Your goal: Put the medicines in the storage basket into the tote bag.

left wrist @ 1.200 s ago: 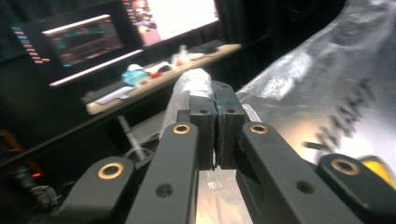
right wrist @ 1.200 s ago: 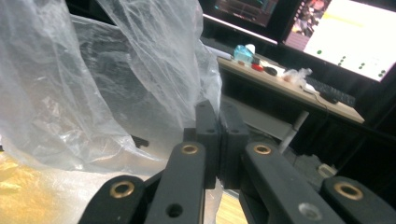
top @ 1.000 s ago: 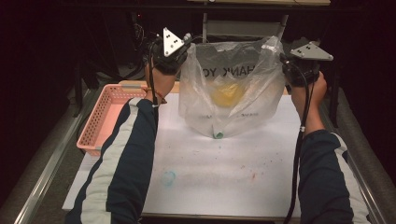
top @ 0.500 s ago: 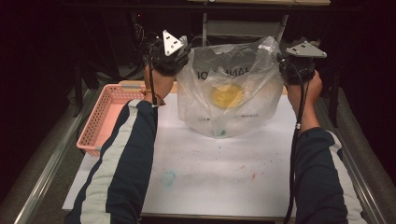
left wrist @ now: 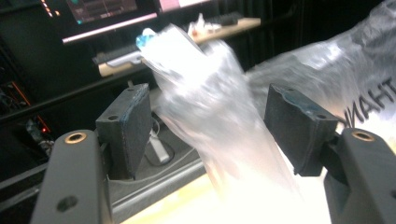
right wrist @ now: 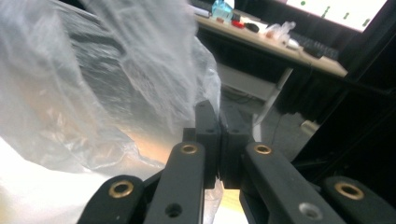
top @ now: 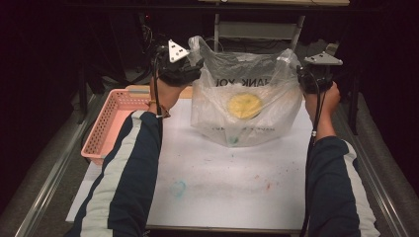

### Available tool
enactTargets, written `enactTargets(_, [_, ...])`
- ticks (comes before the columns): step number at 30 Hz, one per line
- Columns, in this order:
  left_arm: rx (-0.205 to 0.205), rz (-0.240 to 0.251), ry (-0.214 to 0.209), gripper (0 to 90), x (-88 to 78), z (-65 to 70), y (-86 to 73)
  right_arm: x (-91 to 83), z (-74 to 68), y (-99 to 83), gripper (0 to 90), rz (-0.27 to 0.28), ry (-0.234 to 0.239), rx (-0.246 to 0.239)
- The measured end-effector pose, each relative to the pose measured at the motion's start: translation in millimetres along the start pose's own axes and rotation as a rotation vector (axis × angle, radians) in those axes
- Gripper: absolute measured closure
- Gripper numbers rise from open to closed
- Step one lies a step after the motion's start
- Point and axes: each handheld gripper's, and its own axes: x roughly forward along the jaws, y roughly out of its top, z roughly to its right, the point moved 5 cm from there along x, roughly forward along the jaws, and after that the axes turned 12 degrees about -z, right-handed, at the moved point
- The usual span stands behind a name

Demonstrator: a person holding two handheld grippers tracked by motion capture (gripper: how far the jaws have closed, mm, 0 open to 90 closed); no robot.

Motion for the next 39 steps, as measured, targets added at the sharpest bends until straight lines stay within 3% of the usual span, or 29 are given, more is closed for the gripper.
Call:
enactTargets(4, [0.032,0.006,-0.015,33.3,0.9,9.5,-8.6,1.5,-1.0,-2.6,82.2,-0.008,0.001,0.003])
enactTargets(12, [0.067,-0.001,-0.054,33.5,-0.2,21.8,-28.3,-12.1,-1.1,1.1,69.3,0.032,0.033,-0.001])
enactTargets(16, [0.086,-0.015,-0.060,33.4,-0.8,26.8,-35.5,-20.1,-3.0,3.9,56.4,0.069,0.056,0.011])
enactTargets(18, [0.100,-0.021,-0.059,33.3,-1.2,29.0,-38.7,-23.9,-4.9,5.2,48.8,0.085,0.090,0.015])
enactTargets(25, [0.159,-0.036,-0.060,28.7,-12.1,35.5,-53.6,-34.4,-14.2,2.7,43.3,0.123,0.145,0.000])
enactTargets(30, [0.198,-0.033,-0.029,24.9,-22.3,34.7,-64.3,-32.3,-18.9,-6.5,40.9,0.120,0.170,-0.003])
enactTargets(35, [0.158,-0.027,-0.029,18.7,-28.5,25.9,-75.1,-30.9,-22.2,-14.2,35.3,0.129,0.187,0.006])
enactTargets(39, [0.151,-0.029,-0.030,18.4,-34.0,20.4,-84.3,-33.5,-29.0,-20.3,29.8,0.153,0.200,0.017])
